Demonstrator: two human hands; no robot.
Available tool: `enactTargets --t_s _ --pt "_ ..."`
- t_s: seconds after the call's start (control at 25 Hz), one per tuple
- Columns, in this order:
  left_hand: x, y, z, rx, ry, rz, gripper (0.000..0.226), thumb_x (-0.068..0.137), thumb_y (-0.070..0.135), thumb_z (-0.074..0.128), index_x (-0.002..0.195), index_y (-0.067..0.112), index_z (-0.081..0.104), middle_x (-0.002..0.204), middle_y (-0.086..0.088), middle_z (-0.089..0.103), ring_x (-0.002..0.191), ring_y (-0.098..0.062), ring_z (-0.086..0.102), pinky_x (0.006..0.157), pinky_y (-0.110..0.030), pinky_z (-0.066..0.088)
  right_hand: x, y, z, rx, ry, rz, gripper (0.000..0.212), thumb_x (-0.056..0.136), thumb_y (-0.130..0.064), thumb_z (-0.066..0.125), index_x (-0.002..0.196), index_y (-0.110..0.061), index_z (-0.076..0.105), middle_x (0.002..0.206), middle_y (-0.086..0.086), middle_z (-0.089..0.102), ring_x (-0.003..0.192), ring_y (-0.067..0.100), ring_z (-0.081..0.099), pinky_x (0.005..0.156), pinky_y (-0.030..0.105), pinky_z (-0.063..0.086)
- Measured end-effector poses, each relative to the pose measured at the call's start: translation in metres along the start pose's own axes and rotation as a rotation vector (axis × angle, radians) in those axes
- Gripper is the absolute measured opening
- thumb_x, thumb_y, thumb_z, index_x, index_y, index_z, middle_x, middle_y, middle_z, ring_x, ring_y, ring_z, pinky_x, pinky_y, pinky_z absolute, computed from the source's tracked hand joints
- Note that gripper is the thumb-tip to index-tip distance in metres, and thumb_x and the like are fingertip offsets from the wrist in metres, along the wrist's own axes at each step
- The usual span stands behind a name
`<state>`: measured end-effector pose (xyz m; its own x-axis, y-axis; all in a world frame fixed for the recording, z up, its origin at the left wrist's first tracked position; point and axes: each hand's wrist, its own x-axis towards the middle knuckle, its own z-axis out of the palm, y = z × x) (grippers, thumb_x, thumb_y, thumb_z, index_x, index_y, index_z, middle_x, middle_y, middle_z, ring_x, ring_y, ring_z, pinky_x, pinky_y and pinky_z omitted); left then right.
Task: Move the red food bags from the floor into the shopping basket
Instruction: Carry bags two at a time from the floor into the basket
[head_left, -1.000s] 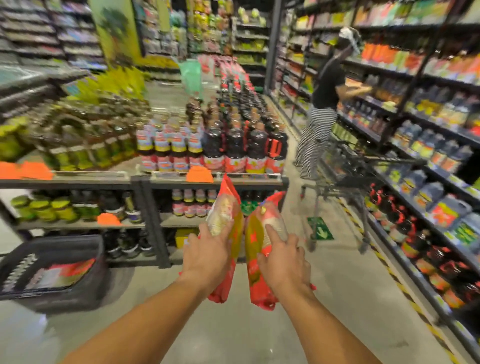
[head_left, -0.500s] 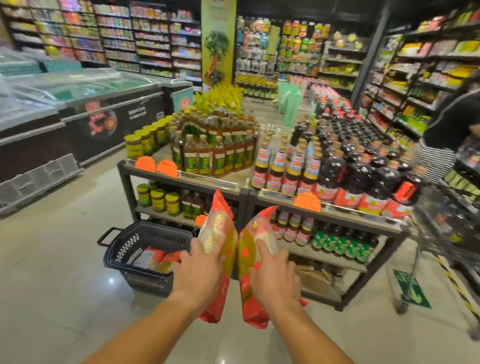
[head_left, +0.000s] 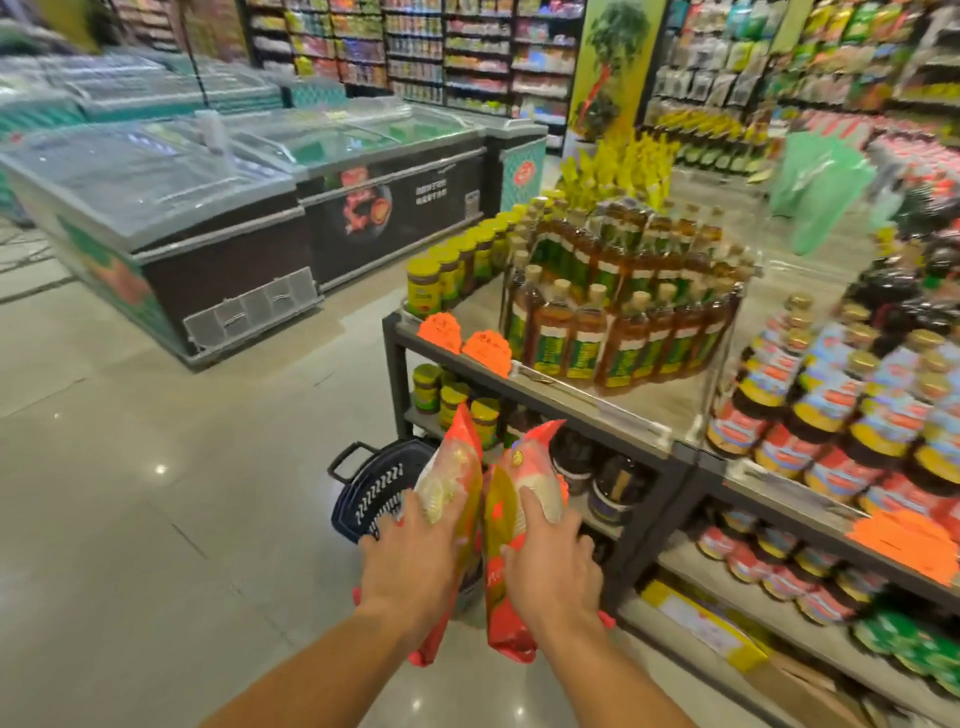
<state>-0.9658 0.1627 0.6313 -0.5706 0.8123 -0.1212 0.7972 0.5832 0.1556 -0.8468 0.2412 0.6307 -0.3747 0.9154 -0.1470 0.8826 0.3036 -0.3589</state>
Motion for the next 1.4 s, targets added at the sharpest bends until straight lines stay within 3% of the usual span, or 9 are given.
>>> enactTargets --t_s 0.2,0.36,0.6,0.72,0.92,1.08,1.2,1.28,1.4 --pt "0.104 -0.039 0.017 0.020 -0.053 -0.023 0.053 0.103 0.047 0.028 0.150 0.046 0.004 0.145 -0.020 0.027 0.118 -0.044 0.043 0.094 -0.056 0.042 0.090 -0.053 0.039 0.000 -0.045 -0.003 0.069 0.097 -0.044 0.058 0.151 -0.043 0.015 0.131 0.014 0.036 0.113 0.038 0.050 0.085 0.048 0.049" --pt "0.194 -0.084 0.072 -0.041 -0.177 -0.035 0.053 0.101 0.052 0.027 0.150 0.049 0.006 0.137 -0.016 0.032 0.114 -0.041 0.045 0.090 -0.054 0.047 0.157 -0.074 0.104 -0.020 -0.111 0.067 0.071 0.096 -0.049 0.055 0.154 -0.042 0.013 0.130 0.011 0.038 0.111 0.033 0.052 0.088 0.042 0.048" --pt "0.338 -0.158 0.206 -0.015 -0.376 -0.009 0.052 0.102 0.050 0.026 0.149 0.048 0.006 0.141 -0.014 0.030 0.118 -0.037 0.044 0.094 -0.053 0.045 0.274 -0.094 0.274 0.046 -0.275 0.326 0.070 0.095 -0.049 0.055 0.151 -0.048 0.014 0.140 0.008 0.034 0.120 0.033 0.051 0.094 0.041 0.049" --pt "0.408 -0.185 0.287 -0.004 -0.376 -0.022 0.052 0.101 0.051 0.027 0.149 0.047 0.008 0.140 -0.014 0.031 0.119 -0.038 0.043 0.094 -0.055 0.041 0.338 -0.089 0.363 0.066 -0.260 0.379 0.070 0.094 -0.049 0.055 0.152 -0.051 0.014 0.144 0.010 0.030 0.125 0.034 0.049 0.095 0.043 0.049" --pt "0.498 -0.201 0.431 0.064 -0.390 -0.011 0.048 0.100 0.050 0.035 0.146 0.036 0.030 0.150 -0.017 0.028 0.124 -0.042 0.041 0.096 -0.056 0.041 0.405 -0.058 0.510 0.119 -0.175 0.484 0.072 0.089 -0.052 0.062 0.148 -0.052 0.021 0.145 0.016 0.034 0.119 0.043 0.053 0.096 0.049 0.049" --pt "0.529 -0.231 0.530 -0.010 -0.442 0.024 0.054 0.101 0.050 0.032 0.151 0.042 0.015 0.152 -0.021 0.022 0.126 -0.046 0.038 0.101 -0.057 0.037 0.431 -0.023 0.603 0.190 -0.161 0.570 0.074 0.090 -0.047 0.065 0.149 -0.043 0.021 0.141 0.020 0.036 0.123 0.044 0.048 0.100 0.047 0.045" --pt "0.541 -0.256 0.590 -0.111 -0.491 0.062 0.060 0.099 0.051 0.034 0.154 0.044 0.011 0.142 -0.021 0.027 0.119 -0.045 0.044 0.103 -0.051 0.039 0.439 0.013 0.656 0.374 -0.137 0.672 0.082 0.088 -0.041 0.070 0.154 -0.034 0.022 0.140 0.026 0.035 0.123 0.047 0.048 0.102 0.042 0.041" --pt "0.551 -0.274 0.618 -0.135 -0.515 0.097 0.059 0.100 0.050 0.032 0.153 0.049 0.005 0.145 -0.022 0.026 0.122 -0.047 0.045 0.106 -0.049 0.037 0.437 0.039 0.680 0.415 -0.136 0.721 0.083 0.090 -0.042 0.066 0.156 -0.036 0.016 0.143 0.029 0.033 0.124 0.048 0.048 0.105 0.045 0.042" --pt "0.554 -0.287 0.621 0.158 -0.558 0.079 0.063 0.101 0.045 0.025 0.149 0.050 -0.015 0.163 -0.015 -0.001 0.145 -0.048 0.015 0.113 -0.062 0.022 0.430 0.058 0.686 0.150 -0.170 0.614 0.077 0.093 -0.048 0.055 0.156 -0.030 0.013 0.156 0.029 0.019 0.139 0.047 0.031 0.112 0.053 0.033"
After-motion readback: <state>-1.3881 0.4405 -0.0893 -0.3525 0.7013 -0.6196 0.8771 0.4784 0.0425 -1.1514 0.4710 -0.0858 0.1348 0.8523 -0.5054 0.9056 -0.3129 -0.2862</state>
